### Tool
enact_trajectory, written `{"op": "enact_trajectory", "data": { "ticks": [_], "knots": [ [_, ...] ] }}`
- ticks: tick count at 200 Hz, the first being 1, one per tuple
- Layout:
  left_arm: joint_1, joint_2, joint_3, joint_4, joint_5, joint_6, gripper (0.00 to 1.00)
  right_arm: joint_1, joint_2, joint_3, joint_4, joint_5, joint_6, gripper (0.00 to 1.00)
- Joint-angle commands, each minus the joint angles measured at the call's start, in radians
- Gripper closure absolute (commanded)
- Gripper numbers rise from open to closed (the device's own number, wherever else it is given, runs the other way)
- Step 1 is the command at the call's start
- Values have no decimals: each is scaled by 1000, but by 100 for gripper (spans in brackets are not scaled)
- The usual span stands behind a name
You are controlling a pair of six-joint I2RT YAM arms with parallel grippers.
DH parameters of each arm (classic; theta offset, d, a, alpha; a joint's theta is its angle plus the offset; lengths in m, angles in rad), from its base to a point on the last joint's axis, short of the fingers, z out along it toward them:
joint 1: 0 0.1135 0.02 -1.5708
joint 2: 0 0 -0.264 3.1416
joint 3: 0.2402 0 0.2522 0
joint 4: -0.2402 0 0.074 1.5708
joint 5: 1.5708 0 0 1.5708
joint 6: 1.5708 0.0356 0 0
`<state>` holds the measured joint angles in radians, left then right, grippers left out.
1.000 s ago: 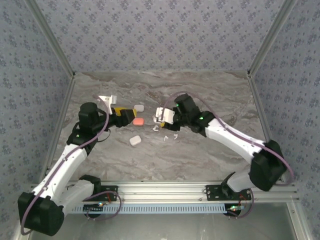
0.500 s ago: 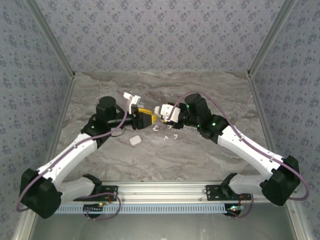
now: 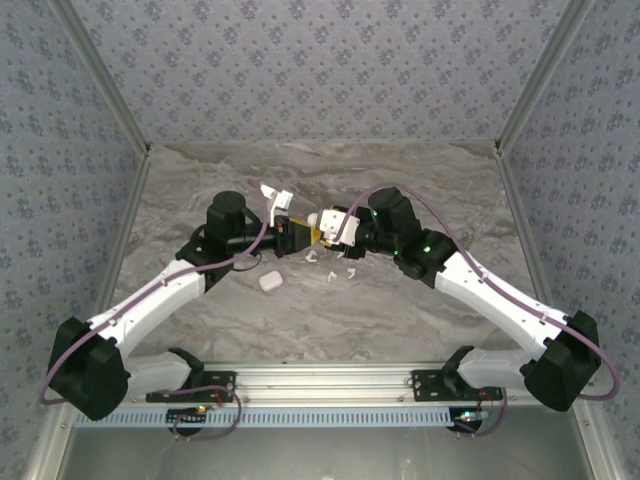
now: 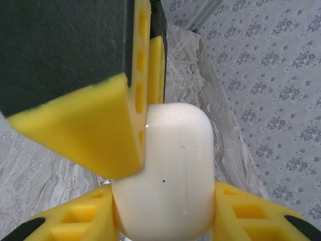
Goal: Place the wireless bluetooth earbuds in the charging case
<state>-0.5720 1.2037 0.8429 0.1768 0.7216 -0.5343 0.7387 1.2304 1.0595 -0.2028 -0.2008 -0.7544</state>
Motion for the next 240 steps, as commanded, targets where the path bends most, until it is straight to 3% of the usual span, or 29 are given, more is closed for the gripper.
{"op": "enact_trajectory", "data": {
  "ticks": [1,38,69,91,116,240],
  "knots": [
    [-8,0,45,48,30,9,75,9,0,36,-2,-1,26,55],
    [-11,-19,19,77,-16,30,80,-36,-33,65,-78,-67,124,29],
    [-28,-48,-35,158,-87,93,89,-157,-113,27,-54,-279,322,15],
    [-49,-64,-74,226,-129,158,93,-247,-148,-21,17,-405,497,13],
    [-70,-73,-91,255,-155,228,96,-295,-156,-63,80,-439,625,12],
    [-97,-61,-106,277,-118,311,100,-284,-33,-5,93,-408,672,15]
  ]
}}
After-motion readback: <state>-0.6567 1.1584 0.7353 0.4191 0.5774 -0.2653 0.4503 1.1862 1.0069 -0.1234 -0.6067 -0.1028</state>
